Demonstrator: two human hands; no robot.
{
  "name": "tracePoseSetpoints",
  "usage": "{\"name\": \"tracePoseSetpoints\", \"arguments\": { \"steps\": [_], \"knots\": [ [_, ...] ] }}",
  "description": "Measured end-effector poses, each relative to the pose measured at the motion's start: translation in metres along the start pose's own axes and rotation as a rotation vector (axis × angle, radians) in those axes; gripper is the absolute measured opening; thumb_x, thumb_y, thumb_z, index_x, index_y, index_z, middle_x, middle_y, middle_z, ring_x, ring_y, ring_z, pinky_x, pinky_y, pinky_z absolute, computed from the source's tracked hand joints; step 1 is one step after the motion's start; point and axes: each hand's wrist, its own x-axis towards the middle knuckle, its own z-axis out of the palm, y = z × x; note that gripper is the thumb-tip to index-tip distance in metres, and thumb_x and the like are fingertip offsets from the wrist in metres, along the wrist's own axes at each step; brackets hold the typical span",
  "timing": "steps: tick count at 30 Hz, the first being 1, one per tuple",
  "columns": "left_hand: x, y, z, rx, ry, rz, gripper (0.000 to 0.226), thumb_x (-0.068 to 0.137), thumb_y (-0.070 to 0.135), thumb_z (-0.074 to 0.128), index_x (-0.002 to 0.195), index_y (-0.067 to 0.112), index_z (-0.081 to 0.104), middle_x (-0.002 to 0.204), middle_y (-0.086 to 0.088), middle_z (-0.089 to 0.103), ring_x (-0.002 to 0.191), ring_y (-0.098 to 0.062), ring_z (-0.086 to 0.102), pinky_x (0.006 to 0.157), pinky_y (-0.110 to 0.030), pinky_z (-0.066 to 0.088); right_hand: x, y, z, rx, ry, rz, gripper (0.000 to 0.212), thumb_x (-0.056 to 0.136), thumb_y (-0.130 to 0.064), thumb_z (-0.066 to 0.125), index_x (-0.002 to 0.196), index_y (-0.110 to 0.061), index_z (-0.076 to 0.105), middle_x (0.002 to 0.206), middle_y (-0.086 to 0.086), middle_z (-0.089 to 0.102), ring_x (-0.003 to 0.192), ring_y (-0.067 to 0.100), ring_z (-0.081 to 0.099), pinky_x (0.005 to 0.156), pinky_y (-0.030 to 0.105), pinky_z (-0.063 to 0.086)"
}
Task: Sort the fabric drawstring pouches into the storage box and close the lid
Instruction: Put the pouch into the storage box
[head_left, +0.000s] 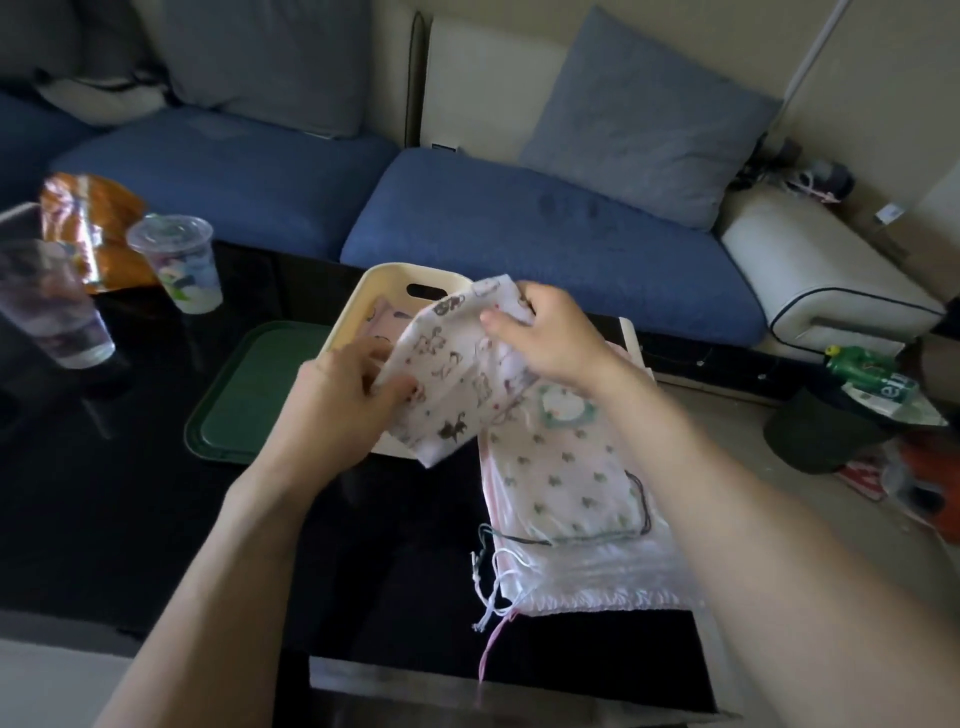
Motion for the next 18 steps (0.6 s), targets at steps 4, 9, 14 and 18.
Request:
{"name": "tracePoseSetpoints", "arguments": {
  "steps": [4, 9, 14, 18],
  "knots": [
    [0.014, -0.017, -0.005, -0.041, 0.198, -0.042, 0.048, 0.091, 0.029, 0.063, 0.136, 0.018, 0.049, 0.114, -0.002, 0.061, 0.11, -0.022, 0.056, 0.089, -0.03, 0.044, 0.062, -0.012, 0.02, 0.026, 0.103, 0.177, 0.035, 0.079, -0.026, 0.065, 0.092, 0.006, 0.066, 0.086, 0.007, 0.07, 0.082, 0.023, 0.068, 0.08, 0.048, 0.06],
    [0.017, -0.018, 0.004, 0.129, 0.116, -0.017, 0.055, 0.095, 0.02, 0.055, 0.148, 0.026, 0.041, 0.149, -0.005, 0.039, 0.136, -0.03, 0.027, 0.109, -0.048, 0.026, 0.063, 0.004, 0.055, -0.091, 0.001, 0.414, 0.023, 0.078, -0.016, 0.071, 0.097, -0.008, 0.061, 0.095, 0.007, 0.067, 0.088, 0.024, 0.067, 0.062, 0.03, 0.056],
    [0.021, -0.016, 0.024, 0.172, -0.03, 0.077, 0.042, 0.099, 0.009, 0.045, 0.138, 0.016, 0.055, 0.148, -0.012, 0.042, 0.138, -0.032, 0.027, 0.113, -0.041, 0.024, 0.045, -0.006, 0.055, -0.7, 0.008, 0.122, 0.077, 0.078, -0.045, 0.079, 0.138, -0.014, 0.042, 0.132, 0.013, 0.046, 0.121, 0.034, 0.05, 0.084, 0.037, 0.046],
    [0.027, -0.009, 0.032, 0.182, -0.158, 0.026, 0.042, 0.104, 0.021, 0.039, 0.145, 0.023, 0.045, 0.15, -0.015, 0.037, 0.138, -0.036, 0.032, 0.114, -0.046, 0.029, 0.041, -0.024, 0.045, -0.754, -0.151, -0.012, 0.061, 0.079, -0.036, 0.084, 0.134, -0.026, 0.06, 0.13, 0.005, 0.046, 0.12, 0.025, 0.05, 0.082, 0.03, 0.044]
  ]
}}
